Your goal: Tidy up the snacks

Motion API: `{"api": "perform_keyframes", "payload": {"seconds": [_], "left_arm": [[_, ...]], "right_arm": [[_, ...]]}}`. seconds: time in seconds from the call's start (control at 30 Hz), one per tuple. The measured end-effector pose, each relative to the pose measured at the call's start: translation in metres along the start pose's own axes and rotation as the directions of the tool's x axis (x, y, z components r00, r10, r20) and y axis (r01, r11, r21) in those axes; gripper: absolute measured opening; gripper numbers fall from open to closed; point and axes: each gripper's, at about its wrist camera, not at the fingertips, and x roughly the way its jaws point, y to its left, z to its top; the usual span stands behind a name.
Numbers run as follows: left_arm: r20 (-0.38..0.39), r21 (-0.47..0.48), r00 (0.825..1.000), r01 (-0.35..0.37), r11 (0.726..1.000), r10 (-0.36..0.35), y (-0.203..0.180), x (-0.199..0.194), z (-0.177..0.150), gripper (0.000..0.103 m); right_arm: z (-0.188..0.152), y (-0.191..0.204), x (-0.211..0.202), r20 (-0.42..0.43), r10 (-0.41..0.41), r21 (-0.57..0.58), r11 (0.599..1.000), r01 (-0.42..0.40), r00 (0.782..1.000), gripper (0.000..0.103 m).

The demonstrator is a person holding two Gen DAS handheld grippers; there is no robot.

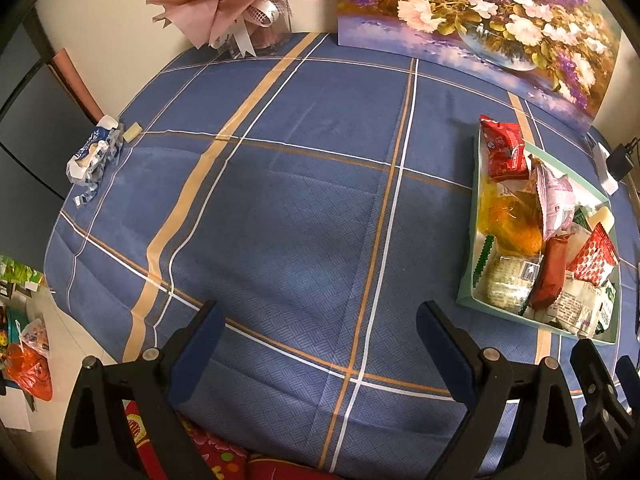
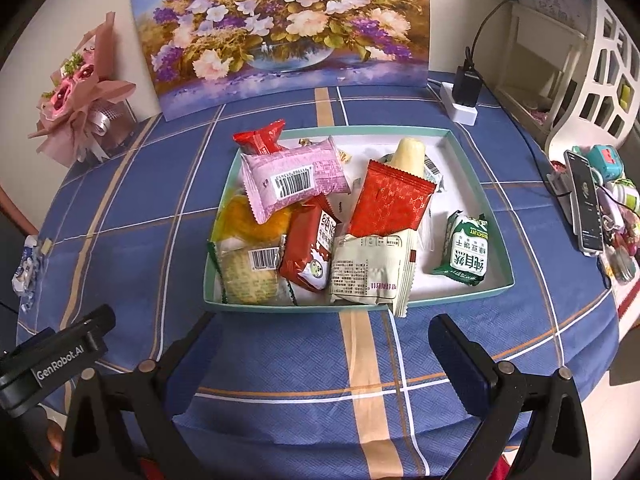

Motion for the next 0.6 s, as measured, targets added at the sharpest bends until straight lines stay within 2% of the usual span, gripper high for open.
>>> {"api": "perform_keyframes", "payload": {"seconds": [0.6], "left_arm": [[-0.01,-0.009,1.0,-0.009,1.0,0.009,0.0025,0.004,0.0024,0.096]], "right_arm": [[0.0,-0.0023,0.0052,-0.021,-0.004,0.012,1.0,0.004,1.0,0.103]]}}
